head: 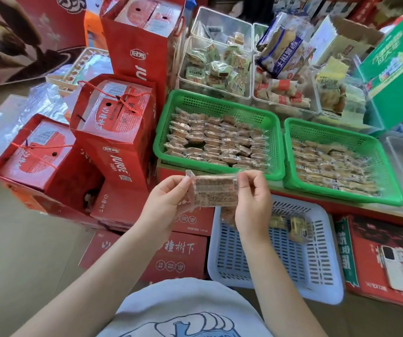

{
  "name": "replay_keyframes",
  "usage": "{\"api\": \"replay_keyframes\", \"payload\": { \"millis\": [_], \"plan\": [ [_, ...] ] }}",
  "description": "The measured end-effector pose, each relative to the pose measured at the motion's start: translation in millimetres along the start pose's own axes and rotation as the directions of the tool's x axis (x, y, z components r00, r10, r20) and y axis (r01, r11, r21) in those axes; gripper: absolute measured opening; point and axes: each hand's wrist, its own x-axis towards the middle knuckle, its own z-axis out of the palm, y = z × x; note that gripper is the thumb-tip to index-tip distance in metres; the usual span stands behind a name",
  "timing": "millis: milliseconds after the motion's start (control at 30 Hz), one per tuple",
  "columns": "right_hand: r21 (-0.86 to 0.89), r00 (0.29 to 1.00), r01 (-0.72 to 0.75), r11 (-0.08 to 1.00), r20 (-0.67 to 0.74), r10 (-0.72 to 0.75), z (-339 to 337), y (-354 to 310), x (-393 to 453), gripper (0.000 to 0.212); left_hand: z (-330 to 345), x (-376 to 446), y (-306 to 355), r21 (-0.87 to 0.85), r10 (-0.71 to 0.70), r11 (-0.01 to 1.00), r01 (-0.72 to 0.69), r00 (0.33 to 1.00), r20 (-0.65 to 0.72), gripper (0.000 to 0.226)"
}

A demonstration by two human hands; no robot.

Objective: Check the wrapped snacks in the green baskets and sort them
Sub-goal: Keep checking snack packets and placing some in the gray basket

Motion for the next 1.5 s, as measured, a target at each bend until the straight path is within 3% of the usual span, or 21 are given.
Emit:
{"api": "replay_keyframes", "payload": {
  "millis": [100,200,300,367,433,567,767,900,1033,1233,1300,1367,1433,1500],
  "plan": [
    [-0.070,0.999,0.041,0.997,-0.004,-0.042,-7,5,-6,0.021,4,-5,-3,-0.031,-0.014,0.999,0.015,0.999,0.034,0.020],
    [-0.081,0.999,-0.008,0.997,0.043,0.011,-12,9,-9,0.020,5,-8,-7,-0.075,-0.087,0.993,0.087,0.996,0.015,0.026],
    [0.088,0.974,-0.209,0.974,0.108,0.199,-11,1,-12,0.020,2,-8,-14,-0.113,-0.165,0.980,0.163,0.986,-0.010,0.026],
    [0.253,0.923,-0.380,0.890,0.174,0.344,-8,-1,-13,0.020,0,-9,-18,-0.135,-0.184,0.974,0.182,0.983,-0.008,0.026],
    [0.310,0.880,-0.469,0.827,0.239,0.410,-10,1,-13,0.024,-1,-10,-19,-0.119,-0.163,0.980,0.162,0.987,0.002,0.025],
    [0.433,0.829,-0.538,0.723,0.426,0.362,-21,9,-11,0.026,2,-18,-16,-0.047,-0.065,0.997,0.067,0.997,0.042,0.022],
    [0.583,0.803,-0.586,0.562,0.509,0.309,-23,30,-10,0.025,7,-25,-13,0.070,0.060,0.995,-0.065,0.996,0.071,0.019],
    [0.576,0.791,-0.596,0.560,0.541,0.285,-22,28,-10,0.024,1,-22,-12,0.052,0.008,0.999,-0.011,0.997,0.073,0.009],
    [0.503,0.800,-0.574,0.646,0.513,0.312,-20,17,-10,0.021,-10,-17,-11,0.089,-0.027,0.996,0.016,0.992,0.123,0.016],
    [0.322,0.805,-0.571,0.755,0.402,0.437,-11,7,-16,0.019,-17,-10,-24,0.127,-0.067,0.990,0.068,0.998,-0.015,0.017],
    [0.307,0.795,-0.593,0.744,0.368,0.482,-9,8,-16,0.021,-19,-9,-26,0.157,-0.003,0.988,0.008,1.000,-0.031,0.020],
    [0.310,0.779,-0.621,0.720,0.342,0.526,-9,10,-14,0.023,-22,-9,-26,0.255,0.096,0.961,-0.110,0.993,0.068,0.037],
    [0.313,0.753,-0.655,0.688,0.350,0.557,-9,12,-13,0.023,-25,-10,-24,0.464,0.130,0.859,-0.215,0.969,0.208,0.054],
    [0.304,0.717,-0.691,0.656,0.404,0.568,-9,13,-13,0.025,-25,-8,-25,0.584,0.126,0.773,-0.247,0.963,0.239,0.056]
  ]
}}
